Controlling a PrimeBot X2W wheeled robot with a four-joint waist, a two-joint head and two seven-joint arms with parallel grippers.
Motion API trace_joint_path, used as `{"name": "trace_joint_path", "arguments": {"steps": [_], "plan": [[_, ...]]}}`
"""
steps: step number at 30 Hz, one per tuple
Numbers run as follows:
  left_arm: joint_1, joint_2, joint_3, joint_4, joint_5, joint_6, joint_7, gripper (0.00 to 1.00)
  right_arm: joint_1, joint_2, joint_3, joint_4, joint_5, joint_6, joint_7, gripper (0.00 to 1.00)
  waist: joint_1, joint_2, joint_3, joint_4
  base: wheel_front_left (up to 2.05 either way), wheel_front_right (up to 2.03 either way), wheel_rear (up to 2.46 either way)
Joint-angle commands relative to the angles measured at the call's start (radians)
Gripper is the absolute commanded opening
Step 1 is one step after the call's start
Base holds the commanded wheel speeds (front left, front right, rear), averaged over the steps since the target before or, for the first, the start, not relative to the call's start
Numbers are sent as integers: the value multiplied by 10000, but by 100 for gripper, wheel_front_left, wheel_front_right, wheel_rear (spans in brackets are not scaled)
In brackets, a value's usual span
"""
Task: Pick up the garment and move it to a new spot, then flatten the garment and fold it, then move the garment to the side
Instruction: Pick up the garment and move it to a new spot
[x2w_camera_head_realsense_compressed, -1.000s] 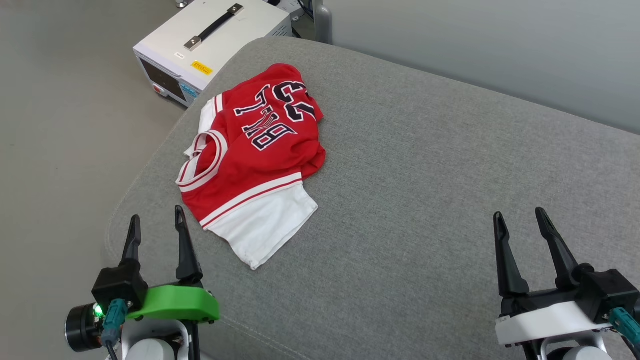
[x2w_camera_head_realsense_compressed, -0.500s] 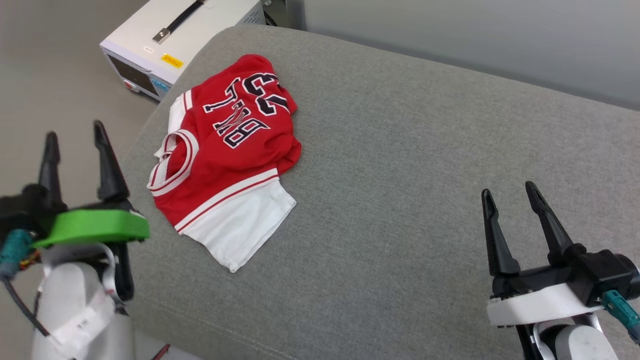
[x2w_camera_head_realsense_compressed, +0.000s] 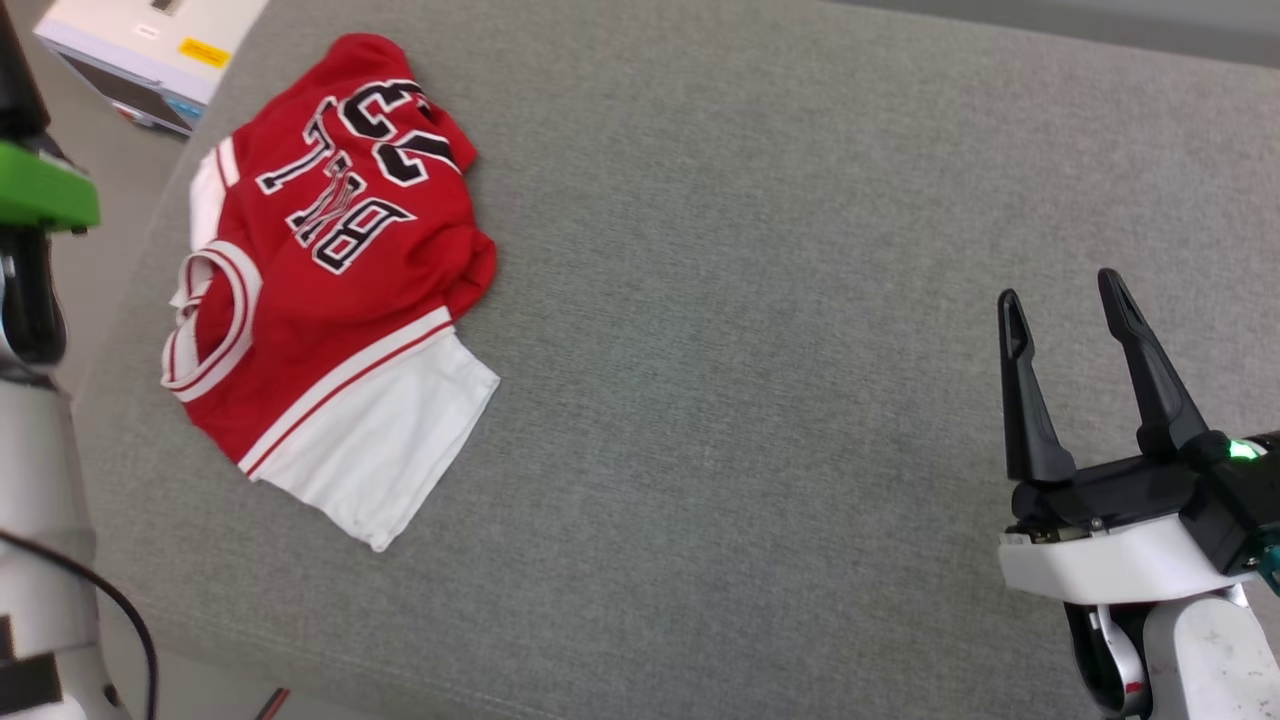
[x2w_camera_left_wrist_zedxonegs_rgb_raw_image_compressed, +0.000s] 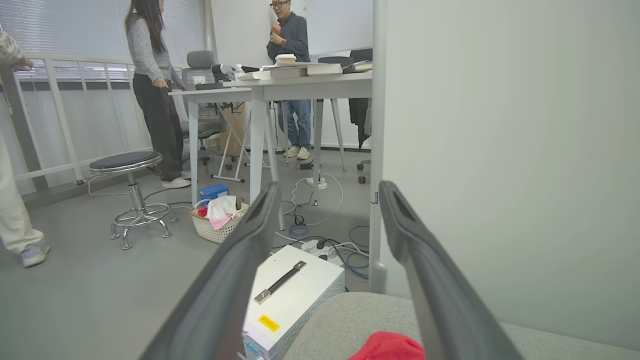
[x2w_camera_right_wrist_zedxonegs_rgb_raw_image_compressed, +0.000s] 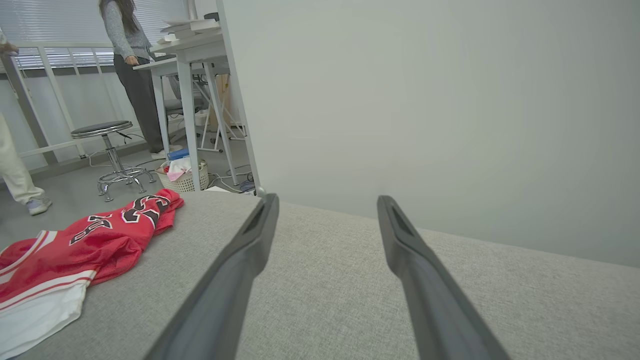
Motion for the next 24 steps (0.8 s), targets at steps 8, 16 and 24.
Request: {"name": "trace_joint_path", "arguments": {"steps": [8, 16, 24], "plan": [[-1486, 1452, -2370, 1646, -2712, -36, 4510, 100, -491, -107, 78, -315, -154, -7, -47, 100, -2, 0, 1035, -787, 0, 0, 0], [-1880, 2890, -4439, 2079, -4270, -37, 8753, 100, -756, -108, 78, -326, -171, -7, -47, 100, -2, 0, 1664, -1198, 0, 0, 0], [-1605, 3235, -5480, 2296, -4891, -37, 10047, 100, -978, -102, -5, -327, -132, -7, -47, 100, -2, 0, 2092, -1391, 0, 0, 0]]}}
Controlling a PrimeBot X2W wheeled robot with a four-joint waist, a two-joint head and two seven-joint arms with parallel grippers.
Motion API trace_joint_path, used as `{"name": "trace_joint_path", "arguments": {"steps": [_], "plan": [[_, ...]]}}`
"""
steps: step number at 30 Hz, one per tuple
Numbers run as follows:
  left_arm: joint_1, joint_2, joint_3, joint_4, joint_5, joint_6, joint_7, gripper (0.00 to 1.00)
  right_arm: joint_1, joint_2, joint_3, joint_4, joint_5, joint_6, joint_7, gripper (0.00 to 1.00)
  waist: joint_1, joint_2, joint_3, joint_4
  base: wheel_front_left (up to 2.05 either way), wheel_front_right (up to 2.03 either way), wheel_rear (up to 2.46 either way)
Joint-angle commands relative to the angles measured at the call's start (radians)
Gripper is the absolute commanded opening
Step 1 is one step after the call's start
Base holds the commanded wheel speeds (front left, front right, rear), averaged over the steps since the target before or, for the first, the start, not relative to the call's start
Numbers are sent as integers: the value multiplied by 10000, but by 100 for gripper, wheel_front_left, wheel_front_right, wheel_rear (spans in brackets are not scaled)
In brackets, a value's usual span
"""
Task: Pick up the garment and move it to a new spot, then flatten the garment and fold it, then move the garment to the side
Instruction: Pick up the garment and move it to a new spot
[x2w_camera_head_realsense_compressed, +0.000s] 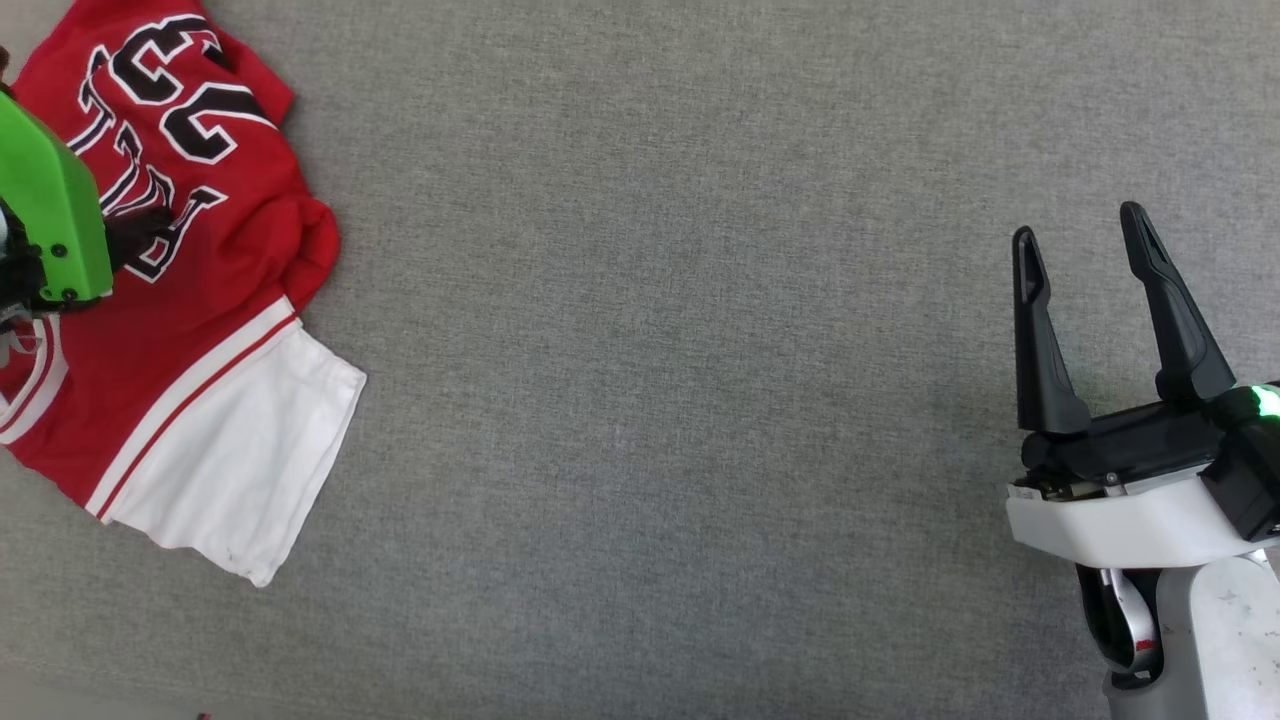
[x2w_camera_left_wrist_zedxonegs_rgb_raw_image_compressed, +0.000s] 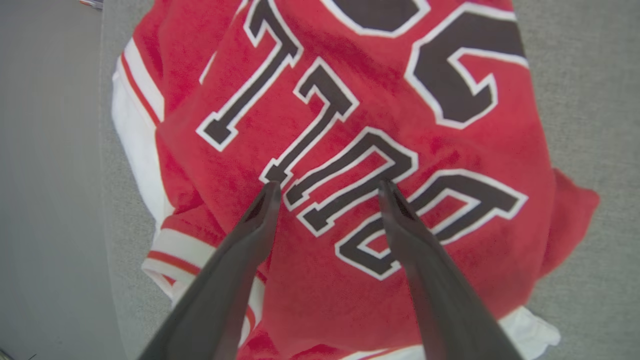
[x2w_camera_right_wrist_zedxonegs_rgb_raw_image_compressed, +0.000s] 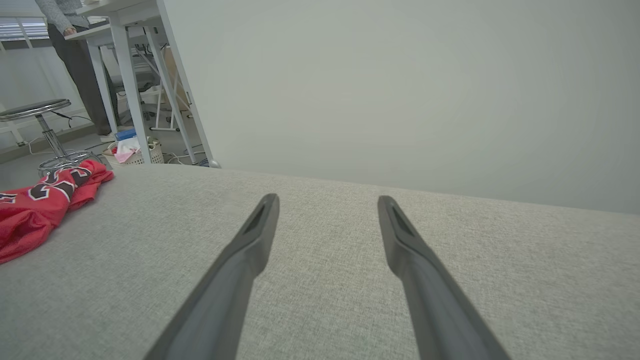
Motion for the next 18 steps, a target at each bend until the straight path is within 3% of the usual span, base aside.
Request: {"name": "trace_joint_path", "arguments": {"steps": [1, 10, 11, 18], "plan": [[181, -61, -187, 105, -56, -30, 107, 100, -213, -33, 3, -36, -33, -7, -49, 100, -1, 0, 173, -94, 0, 0, 0], [532, -480, -1841, 595, -204, -30, -172, 100, -493, -49, 109, 117, 109, -7, -49, 100, -1, 0, 409, -303, 0, 0, 0], [435, -364, -2201, 685, -90, -30, -525, 0, -469, -19, 56, 171, 153, -7, -49, 100, -1, 0, 303, -276, 0, 0, 0], [-113, -120, -2341, 571, -274, -30, -1817, 0, -326, 83, 85, 291, 281, -7, -49, 100, -1, 0, -289, -111, 0, 0, 0]]}}
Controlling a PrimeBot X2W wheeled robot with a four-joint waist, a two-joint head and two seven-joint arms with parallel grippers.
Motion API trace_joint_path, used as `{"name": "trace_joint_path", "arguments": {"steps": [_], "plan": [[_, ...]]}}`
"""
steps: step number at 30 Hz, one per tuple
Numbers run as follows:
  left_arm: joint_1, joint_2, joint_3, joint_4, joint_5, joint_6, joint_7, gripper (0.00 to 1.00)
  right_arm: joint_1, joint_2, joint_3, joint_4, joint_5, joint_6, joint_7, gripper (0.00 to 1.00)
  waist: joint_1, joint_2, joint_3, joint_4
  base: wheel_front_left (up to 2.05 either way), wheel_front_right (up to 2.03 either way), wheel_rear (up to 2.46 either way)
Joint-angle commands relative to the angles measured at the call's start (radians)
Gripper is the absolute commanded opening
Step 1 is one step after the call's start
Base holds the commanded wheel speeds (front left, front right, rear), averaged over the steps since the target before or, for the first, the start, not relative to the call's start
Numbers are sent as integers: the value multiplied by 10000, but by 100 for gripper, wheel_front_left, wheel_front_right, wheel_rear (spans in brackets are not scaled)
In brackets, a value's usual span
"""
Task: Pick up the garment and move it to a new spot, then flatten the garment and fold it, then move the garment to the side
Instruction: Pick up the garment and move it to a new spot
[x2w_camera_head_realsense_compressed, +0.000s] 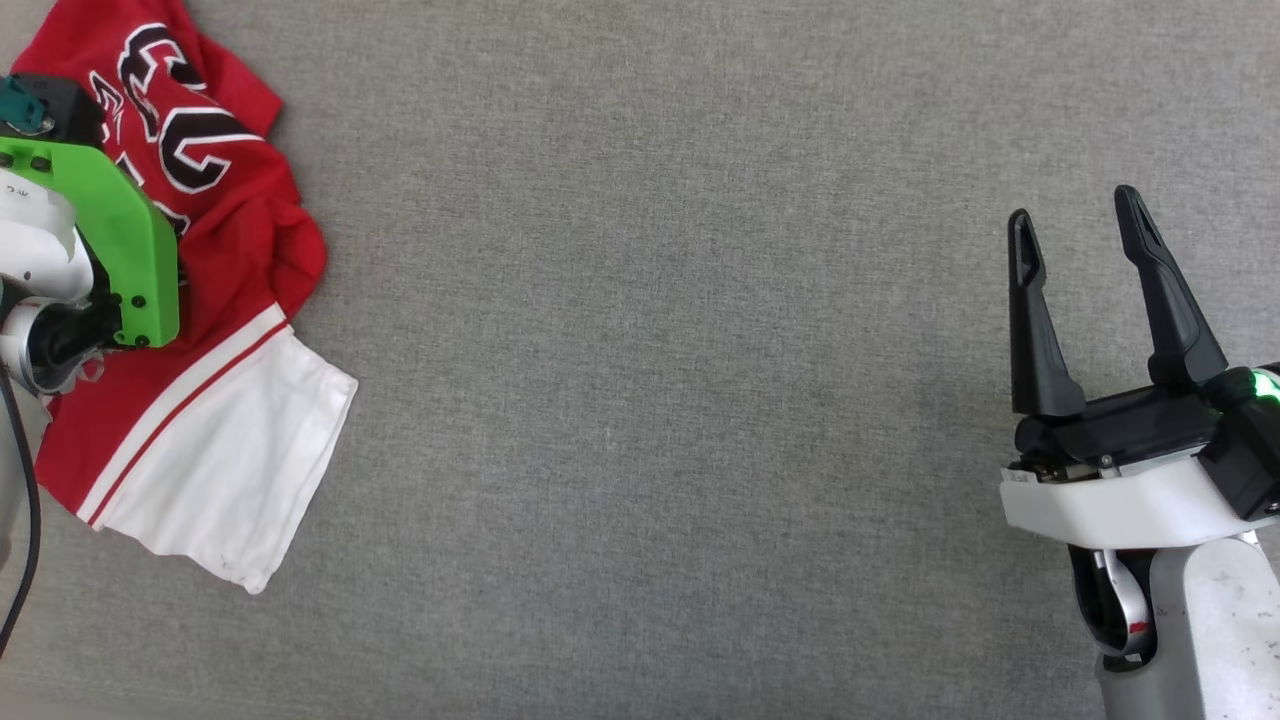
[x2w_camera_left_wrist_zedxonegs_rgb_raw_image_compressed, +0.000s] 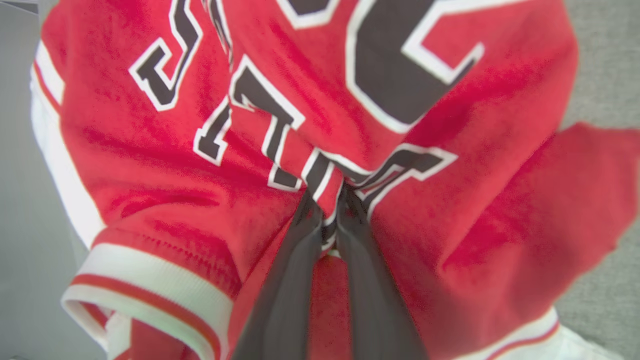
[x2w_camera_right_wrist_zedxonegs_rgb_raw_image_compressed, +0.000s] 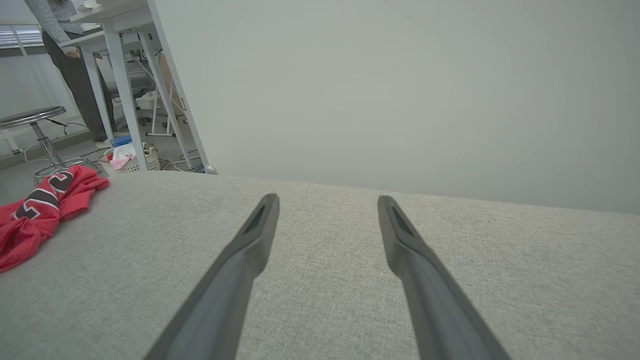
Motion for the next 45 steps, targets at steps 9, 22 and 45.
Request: {"name": "trace_joint_path", "arguments": {"steps": [9, 22, 45], "plan": [[-765, 297, -649, -1156, 54, -30, -1547, 0, 380, 170, -87, 181, 220, -7, -49, 100, 1, 0, -1301, 166, 0, 0, 0], [-1938, -188, -2599, -3167, 276, -30, -1824, 0, 678, 267, -170, 272, 674, -7, -49, 100, 1, 0, -2084, -862, 0, 0, 0], [-4342, -3675, -7013, -3747, 326, -31, -3169, 0, 734, 271, -544, 230, 1665, -7, -49, 100, 1, 0, -1437, -3393, 0, 0, 0]]}}
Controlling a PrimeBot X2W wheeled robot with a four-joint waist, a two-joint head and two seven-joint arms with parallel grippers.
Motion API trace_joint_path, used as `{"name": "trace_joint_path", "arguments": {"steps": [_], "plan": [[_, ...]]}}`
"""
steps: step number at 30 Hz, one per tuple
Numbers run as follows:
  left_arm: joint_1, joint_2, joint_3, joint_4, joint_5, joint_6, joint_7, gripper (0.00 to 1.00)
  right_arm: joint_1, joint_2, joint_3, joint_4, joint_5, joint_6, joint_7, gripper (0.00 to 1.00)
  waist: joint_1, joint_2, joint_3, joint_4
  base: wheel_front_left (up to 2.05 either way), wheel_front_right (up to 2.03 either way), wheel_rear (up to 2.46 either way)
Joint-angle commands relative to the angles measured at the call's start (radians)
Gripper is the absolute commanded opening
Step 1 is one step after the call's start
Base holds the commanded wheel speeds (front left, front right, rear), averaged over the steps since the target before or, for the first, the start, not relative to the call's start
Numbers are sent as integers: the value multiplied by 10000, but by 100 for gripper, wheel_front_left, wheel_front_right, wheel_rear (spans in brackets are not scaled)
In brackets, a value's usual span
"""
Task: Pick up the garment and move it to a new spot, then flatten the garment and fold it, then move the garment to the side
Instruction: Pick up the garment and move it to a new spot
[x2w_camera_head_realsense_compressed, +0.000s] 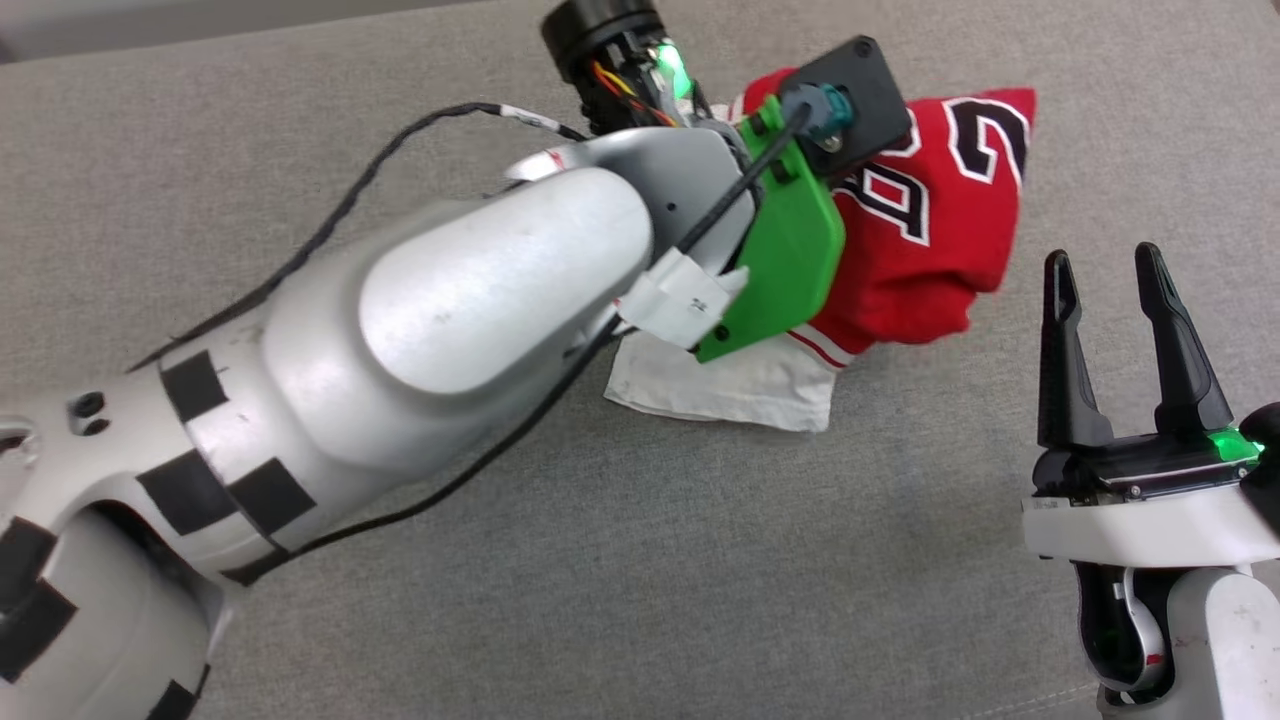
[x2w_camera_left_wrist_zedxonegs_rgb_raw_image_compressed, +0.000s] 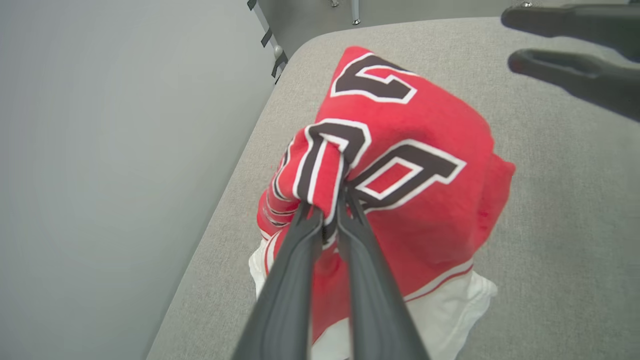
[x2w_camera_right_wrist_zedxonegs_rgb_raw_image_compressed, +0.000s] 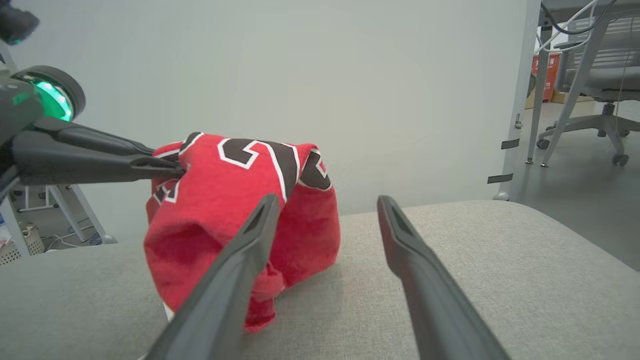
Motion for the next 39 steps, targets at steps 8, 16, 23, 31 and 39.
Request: {"name": "trace_joint_path", "arguments": {"steps": [8, 16, 23, 31, 39], "plan": [[2564, -967, -26, 42, 1489, -29, 1026, 0, -208, -13, -126, -162, 122, -7, -47, 100, 0, -1, 745, -302, 0, 0, 0], [4005, -1359, -28, 296, 2192, -29, 1408, 0, -392, -13, -105, -104, 107, -7, -47, 100, 0, -1, 913, -257, 0, 0, 0], [3112, -1698, -26, 1498, 2200, -29, -1506, 100, -209, -13, -201, 18, -41, -7, -47, 100, 0, -1, 433, 113, 0, 0, 0], [3040, -2141, 935, 3072, 2260, 707, -5011, 100, 237, -13, -359, 146, -279, -7, -47, 100, 0, -1, -595, 675, 0, 0, 0], [4291, -1560, 2053, 2917, 2250, 2174, -5898, 100, 752, -13, -314, 222, -404, -7, -47, 100, 0, -1, -1461, 1229, 0, 0, 0]]}}
